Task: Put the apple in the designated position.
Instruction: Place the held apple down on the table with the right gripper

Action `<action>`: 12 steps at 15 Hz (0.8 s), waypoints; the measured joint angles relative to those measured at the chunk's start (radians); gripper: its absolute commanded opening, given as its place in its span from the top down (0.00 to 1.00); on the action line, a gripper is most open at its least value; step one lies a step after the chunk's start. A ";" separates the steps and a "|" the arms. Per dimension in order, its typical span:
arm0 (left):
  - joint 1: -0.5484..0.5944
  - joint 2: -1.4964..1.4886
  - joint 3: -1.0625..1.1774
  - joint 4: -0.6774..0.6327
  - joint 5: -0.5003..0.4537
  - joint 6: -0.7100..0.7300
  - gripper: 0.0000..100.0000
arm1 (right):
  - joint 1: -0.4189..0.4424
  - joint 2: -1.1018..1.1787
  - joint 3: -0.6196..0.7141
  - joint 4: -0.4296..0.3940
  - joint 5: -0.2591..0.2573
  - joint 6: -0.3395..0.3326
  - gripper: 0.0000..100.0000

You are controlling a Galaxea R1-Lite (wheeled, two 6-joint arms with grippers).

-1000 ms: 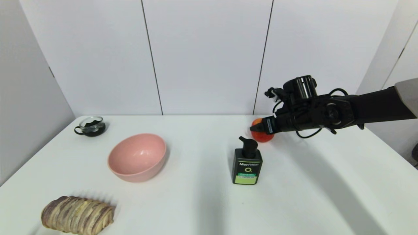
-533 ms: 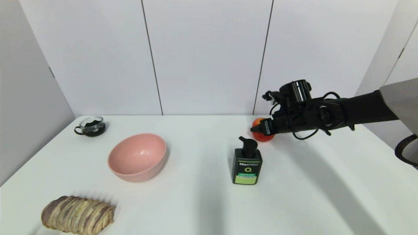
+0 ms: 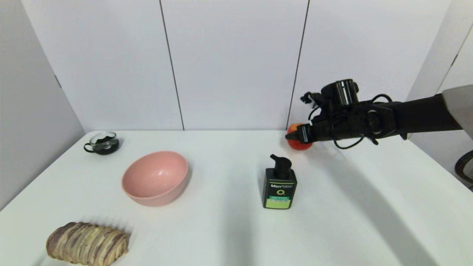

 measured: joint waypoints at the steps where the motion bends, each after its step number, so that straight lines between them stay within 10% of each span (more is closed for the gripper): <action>1: 0.000 0.000 0.000 0.000 0.000 0.000 0.00 | 0.013 -0.018 -0.029 -0.004 0.003 0.003 1.00; 9: 0.000 0.000 0.000 0.000 0.000 0.001 0.00 | 0.261 -0.121 -0.217 0.018 -0.019 0.136 1.00; 12: 0.000 0.000 0.000 0.000 0.000 0.001 0.00 | 0.368 -0.139 -0.229 0.064 -0.155 0.204 1.00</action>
